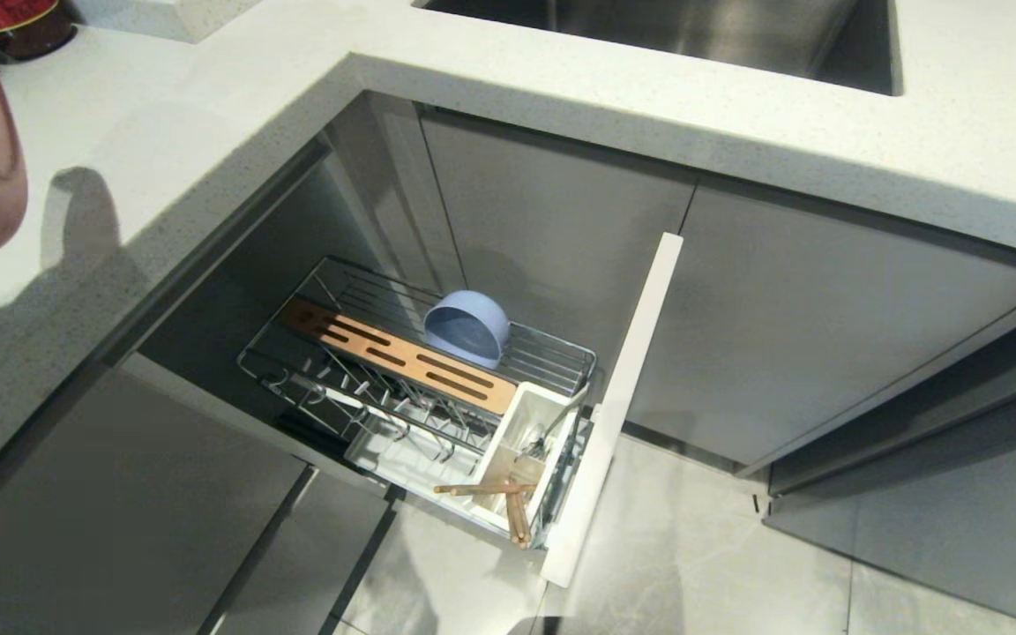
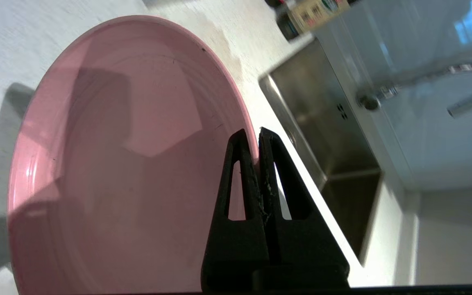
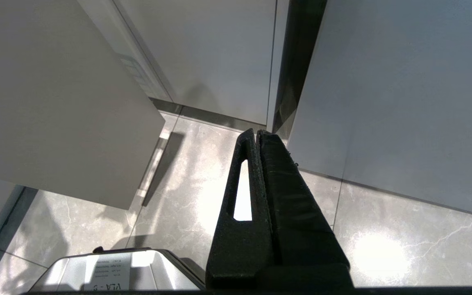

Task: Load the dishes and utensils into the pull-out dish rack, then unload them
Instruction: Pick up the plate and place it in the cupboard

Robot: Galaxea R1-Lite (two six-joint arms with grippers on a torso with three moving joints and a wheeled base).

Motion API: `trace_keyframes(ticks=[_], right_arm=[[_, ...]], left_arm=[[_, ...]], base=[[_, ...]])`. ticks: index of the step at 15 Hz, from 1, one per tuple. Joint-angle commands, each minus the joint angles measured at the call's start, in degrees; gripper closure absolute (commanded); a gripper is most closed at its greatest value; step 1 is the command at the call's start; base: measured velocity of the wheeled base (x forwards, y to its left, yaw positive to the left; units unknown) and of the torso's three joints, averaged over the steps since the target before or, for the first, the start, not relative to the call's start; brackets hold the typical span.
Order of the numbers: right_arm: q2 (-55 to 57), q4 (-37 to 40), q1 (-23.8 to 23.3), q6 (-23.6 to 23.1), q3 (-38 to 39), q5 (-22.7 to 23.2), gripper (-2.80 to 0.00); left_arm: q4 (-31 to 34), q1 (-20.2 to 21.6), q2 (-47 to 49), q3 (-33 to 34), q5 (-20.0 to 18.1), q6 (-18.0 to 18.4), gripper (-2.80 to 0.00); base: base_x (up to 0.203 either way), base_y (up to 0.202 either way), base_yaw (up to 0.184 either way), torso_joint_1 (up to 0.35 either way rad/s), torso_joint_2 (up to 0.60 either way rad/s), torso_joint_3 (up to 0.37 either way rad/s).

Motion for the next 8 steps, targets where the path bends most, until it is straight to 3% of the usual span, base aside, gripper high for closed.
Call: trace_keyframes(ticks=[1,5,8], right_arm=[[-0.24,-0.02,0.0,0.03,0.0,0.0,0.0],[-0.24,-0.02,0.0,0.03,0.0,0.0,0.0],[-0.24,-0.02,0.0,0.03,0.0,0.0,0.0]], left_arm=[[0.17,-4.33,-0.16,1.51,-1.97,-0.37,0.0],[0.46,-8.02,0.05,4.91,-10.59,-2.36,0.0],[0.35,-9.9,2.28,7.35,-12.33,-3.48,0.0]], base=[[0.0,0.0,0.0,0.0,0.0,0.0],[0.0,0.0,0.0,0.0,0.0,0.0],[0.0,0.0,0.0,0.0,0.0,0.0]])
